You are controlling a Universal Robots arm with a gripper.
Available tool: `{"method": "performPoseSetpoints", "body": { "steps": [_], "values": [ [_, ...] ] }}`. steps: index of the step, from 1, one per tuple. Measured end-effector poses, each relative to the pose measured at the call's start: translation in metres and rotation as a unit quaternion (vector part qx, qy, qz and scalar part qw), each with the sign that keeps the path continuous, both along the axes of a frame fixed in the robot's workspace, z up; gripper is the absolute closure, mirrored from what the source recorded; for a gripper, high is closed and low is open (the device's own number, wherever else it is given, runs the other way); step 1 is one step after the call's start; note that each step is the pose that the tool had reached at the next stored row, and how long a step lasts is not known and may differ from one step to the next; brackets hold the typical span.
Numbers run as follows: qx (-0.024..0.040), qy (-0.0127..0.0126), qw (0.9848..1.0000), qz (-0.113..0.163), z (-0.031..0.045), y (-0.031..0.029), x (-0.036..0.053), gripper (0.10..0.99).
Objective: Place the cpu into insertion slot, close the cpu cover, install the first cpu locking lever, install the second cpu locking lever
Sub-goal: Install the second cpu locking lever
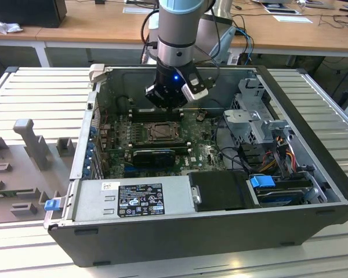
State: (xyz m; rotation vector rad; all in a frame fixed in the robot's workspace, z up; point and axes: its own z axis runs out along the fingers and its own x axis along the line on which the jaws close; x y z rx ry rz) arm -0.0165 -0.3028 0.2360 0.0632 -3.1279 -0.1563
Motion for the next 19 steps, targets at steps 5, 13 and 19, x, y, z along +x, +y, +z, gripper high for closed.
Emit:
{"method": "performPoseSetpoints", "body": {
  "steps": [5,13,19],
  "values": [
    [0.0000,0.0000,1.0000,0.000,0.0159,-0.0043,0.0000,0.980],
    [0.0001,0.0000,1.0000,0.000,0.0087,-0.0408,0.0000,0.980],
    [0.0058,0.0013,1.0000,0.000,0.0057,-0.0620,-0.0001,0.980]
  ]
}}
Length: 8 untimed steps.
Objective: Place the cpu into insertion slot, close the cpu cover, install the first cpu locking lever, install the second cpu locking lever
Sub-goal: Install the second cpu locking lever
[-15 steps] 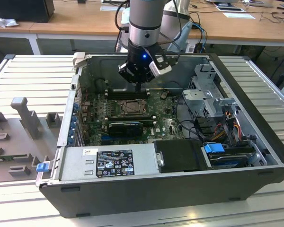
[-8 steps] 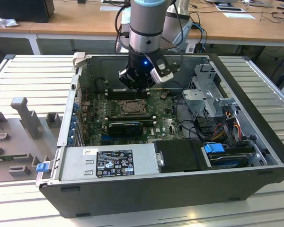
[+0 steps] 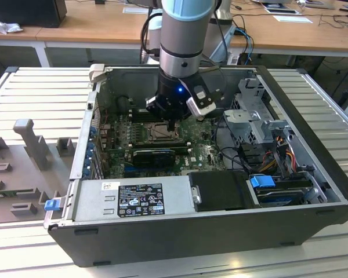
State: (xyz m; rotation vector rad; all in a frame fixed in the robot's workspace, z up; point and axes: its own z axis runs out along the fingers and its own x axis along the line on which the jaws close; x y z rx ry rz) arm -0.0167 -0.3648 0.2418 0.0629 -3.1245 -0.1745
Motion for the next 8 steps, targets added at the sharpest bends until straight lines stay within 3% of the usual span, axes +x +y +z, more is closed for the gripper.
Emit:
{"method": "performPoseSetpoints", "body": {
  "steps": [1,3,8],
  "values": [
    [0.0082,0.0001,1.0000,0.000,-0.0008,-0.0026,-0.0004,0.980],
    [0.0140,0.0001,0.9999,0.000,-0.0017,-0.0044,-0.0010,0.980],
    [0.0159,0.0002,0.9999,0.001,-0.0071,-0.0140,-0.0062,0.980]
  ]
}}
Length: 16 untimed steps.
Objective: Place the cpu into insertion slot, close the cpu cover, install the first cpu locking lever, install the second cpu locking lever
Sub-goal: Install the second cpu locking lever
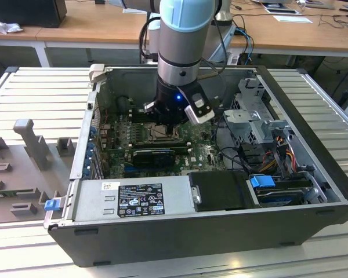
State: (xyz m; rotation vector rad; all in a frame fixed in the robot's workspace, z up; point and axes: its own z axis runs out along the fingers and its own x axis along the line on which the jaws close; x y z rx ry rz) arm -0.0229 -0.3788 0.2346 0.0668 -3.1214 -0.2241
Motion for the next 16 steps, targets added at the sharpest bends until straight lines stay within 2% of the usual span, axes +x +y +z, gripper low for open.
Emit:
{"method": "performPoseSetpoints", "body": {
  "steps": [2,4,5,10,13,16],
  "values": [
    [0.0000,0.0000,1.0000,0.001,-0.0006,-0.0016,-0.0052,0.980],
    [0.0001,-0.0001,1.0000,0.001,-0.0024,-0.0023,-0.0207,0.980],
    [0.0001,0.0000,1.0000,0.001,-0.0060,-0.0024,-0.0243,0.980],
    [0.0027,0.0000,1.0000,0.007,-0.0189,-0.0026,-0.0260,0.980],
    [0.0197,-0.0002,0.9998,0.009,-0.0216,-0.0061,-0.0363,0.980],
    [0.0288,-0.0001,0.9995,0.013,-0.0232,-0.0090,-0.0395,0.980]
  ]
}}
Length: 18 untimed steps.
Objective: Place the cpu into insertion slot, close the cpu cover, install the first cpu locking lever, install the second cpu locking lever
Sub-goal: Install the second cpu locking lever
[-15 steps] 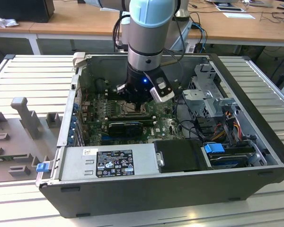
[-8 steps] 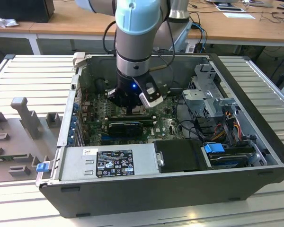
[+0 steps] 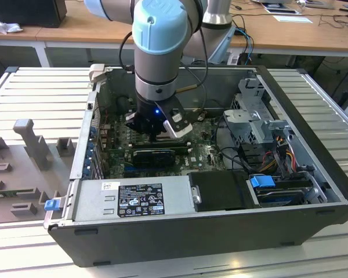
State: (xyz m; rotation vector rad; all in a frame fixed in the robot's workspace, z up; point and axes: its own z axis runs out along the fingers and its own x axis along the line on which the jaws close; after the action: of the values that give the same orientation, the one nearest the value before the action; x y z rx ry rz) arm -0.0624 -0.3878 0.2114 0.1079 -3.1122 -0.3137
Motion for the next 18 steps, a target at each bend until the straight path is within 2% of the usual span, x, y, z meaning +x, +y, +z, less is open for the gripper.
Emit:
{"method": "performPoseSetpoints", "body": {
  "steps": [1,6,9,10,12,14,18],
  "values": [
    [0.0027,0.0000,1.0000,0.002,-0.0007,-0.0006,-0.0007,0.980],
    [0.0286,-0.0001,0.9996,0.009,-0.0026,-0.0081,-0.0052,0.980],
    [0.0386,-0.0002,0.9992,0.010,-0.0030,-0.0133,-0.0067,0.980],
    [0.0483,-0.0002,0.9988,0.010,-0.0031,-0.0181,-0.0077,0.980],
    [0.0623,-0.0004,0.9980,0.011,-0.0033,-0.0222,-0.0092,0.980],
    [0.0660,-0.0004,0.9978,0.011,-0.0061,-0.0229,-0.0100,0.980],
    [0.0666,-0.0004,0.9977,0.011,-0.0087,-0.0229,-0.0100,0.980]
  ]
}}
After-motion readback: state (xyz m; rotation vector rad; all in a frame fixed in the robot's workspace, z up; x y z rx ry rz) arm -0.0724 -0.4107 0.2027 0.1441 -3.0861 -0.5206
